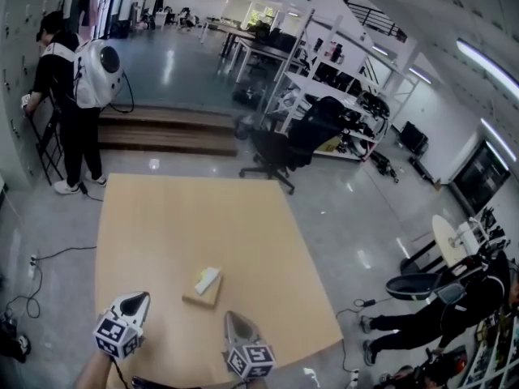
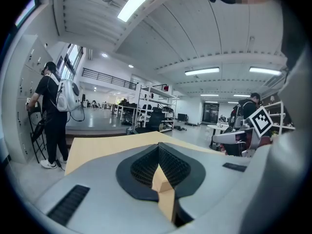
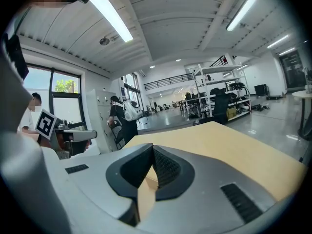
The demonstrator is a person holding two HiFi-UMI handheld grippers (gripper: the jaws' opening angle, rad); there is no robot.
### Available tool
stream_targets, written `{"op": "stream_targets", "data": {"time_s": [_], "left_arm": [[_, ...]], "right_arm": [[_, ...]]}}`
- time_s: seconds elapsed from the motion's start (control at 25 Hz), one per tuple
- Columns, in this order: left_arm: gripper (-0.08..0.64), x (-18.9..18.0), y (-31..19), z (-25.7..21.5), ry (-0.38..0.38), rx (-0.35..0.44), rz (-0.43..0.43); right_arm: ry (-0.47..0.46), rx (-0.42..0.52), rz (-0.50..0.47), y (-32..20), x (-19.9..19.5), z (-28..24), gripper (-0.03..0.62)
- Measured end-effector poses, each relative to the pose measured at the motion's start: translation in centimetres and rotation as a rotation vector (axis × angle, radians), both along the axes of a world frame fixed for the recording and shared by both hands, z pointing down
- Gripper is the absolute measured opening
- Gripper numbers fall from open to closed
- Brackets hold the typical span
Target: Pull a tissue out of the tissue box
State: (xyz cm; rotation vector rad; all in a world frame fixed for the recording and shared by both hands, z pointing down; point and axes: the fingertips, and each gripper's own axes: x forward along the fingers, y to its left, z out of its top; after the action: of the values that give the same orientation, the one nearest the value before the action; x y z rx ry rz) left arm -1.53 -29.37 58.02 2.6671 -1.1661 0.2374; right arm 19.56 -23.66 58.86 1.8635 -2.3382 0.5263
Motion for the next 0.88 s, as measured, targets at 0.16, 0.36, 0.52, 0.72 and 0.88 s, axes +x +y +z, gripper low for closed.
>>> {"op": "stream_targets", "data": {"time_s": [0.16,0.36,0.52,0.72,0.88], "left_arm": [[0.008,0.3,-1.0,1.1,-0.005,-0.030,0.000],[0.008,1.1,-2.2,2.3,-0.009,-0.061,0.008],[0.008,1.1,-2.8,3.3,-0.008,-0.083,0.009],[0.008,1.4,-3.8,4.4,-0.017,-0.113,-0.002],[0.008,1.8,-4.3,5.5,-0.010,-0.145,-0.010]], "right_arm": [[0.007,-0.026,-0.025,-1.4,-0.2,0.9,0.011],[0.013,-0.063,-0.052,-3.4,-0.5,2.3,0.011],[0.002,-0.094,-0.068,-4.3,-1.0,3.5,0.011],[-0.012,-0.131,-0.068,-5.6,-0.7,5.0,0.011],[-0.022,-0.153,-0.065,-6.3,-0.3,5.8,0.011]]}}
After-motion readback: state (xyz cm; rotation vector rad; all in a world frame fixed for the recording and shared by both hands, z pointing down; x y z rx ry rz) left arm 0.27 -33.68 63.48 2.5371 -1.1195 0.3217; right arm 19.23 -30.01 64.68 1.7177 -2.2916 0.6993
